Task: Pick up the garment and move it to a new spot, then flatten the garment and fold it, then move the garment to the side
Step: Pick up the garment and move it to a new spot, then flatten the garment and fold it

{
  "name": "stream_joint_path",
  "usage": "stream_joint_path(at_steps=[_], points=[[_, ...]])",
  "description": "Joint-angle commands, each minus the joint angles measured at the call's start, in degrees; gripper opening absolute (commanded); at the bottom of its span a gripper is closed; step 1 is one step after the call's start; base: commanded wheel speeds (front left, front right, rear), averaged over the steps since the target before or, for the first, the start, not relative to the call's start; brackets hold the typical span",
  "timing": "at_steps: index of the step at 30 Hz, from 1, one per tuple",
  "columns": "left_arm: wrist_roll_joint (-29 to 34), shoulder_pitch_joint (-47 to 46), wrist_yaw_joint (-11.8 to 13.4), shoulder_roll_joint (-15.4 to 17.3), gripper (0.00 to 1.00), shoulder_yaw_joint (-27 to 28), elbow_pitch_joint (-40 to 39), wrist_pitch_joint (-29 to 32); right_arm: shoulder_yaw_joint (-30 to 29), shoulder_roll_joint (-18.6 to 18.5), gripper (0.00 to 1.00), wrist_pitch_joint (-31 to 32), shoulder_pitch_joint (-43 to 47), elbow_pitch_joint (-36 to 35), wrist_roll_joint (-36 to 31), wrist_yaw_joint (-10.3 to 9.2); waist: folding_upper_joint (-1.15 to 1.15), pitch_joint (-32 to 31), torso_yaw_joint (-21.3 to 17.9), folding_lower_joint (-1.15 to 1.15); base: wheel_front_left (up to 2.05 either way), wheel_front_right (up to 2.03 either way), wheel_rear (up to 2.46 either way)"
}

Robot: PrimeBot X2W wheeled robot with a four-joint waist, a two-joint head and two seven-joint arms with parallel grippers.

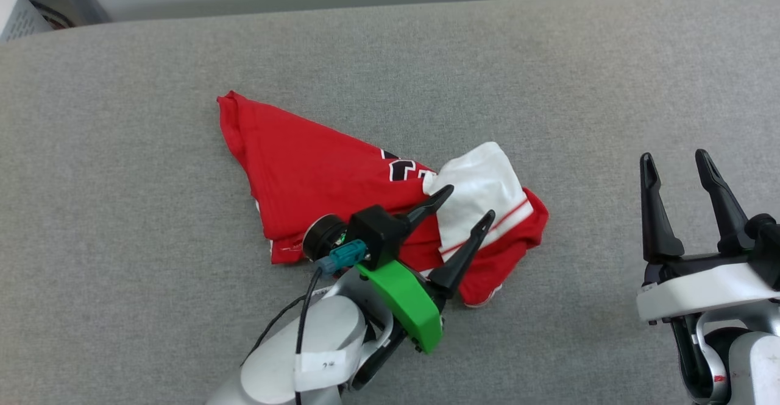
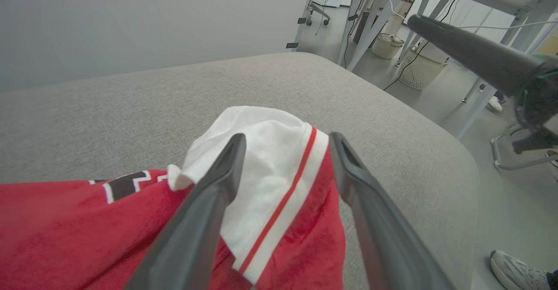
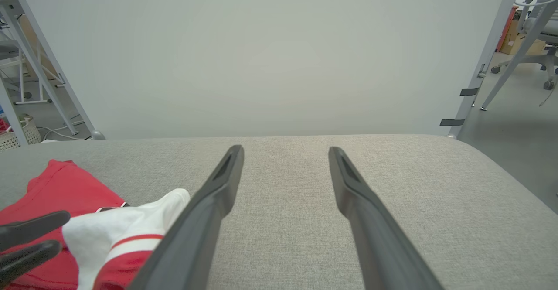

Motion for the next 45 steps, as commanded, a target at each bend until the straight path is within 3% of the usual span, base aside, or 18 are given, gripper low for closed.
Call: stream_joint_path(at_steps=[1,14,26,37,41,45], points=[[0.78,1.62,0.99,0.96,1.0,1.21,-1.16,-0.99,-0.17,-0.1,1.0,0.13,0.45,0.03,-0.3,-0.05,0.0,-4.44,1.4,0.0,0.0,0.0,0.0],[3.41,12.31,9.38,4.78,1.0,17.61,-7.79,-2.15,-0.82,-0.09,1.0,3.07,4.23,-0.74,-1.25,-0.05,0.0,-10.32,4.32,0.0,0.0,0.0,0.0],[6.47,22.79,12.75,8.59,1.0,31.34,-10.12,-2.16,-0.98,-0.09,1.0,4.96,7.74,-0.33,-1.54,-0.05,0.0,-12.81,4.81,0.0,0.0,0.0,0.0],[8.23,26.88,12.65,8.81,1.0,32.04,-11.16,-2.17,-0.94,-0.09,1.0,6.88,8.98,0.03,-2.48,-0.05,0.0,-14.59,4.72,0.0,0.0,0.0,0.0],[8.22,26.63,12.36,8.48,1.0,31.5,-10.86,-2.16,-0.78,-0.09,1.0,11.1,9.11,1.53,-3.29,-0.05,0.0,-14.85,5.4,0.0,0.0,0.0,0.0],[8.27,25.78,11.89,8.04,1.0,30.89,-10.64,-2.13,2.31,-1.21,1.0,19.22,7.55,2.62,-2.56,-0.05,0.0,-14.08,7.28,0.0,0.0,0.0,0.0]])
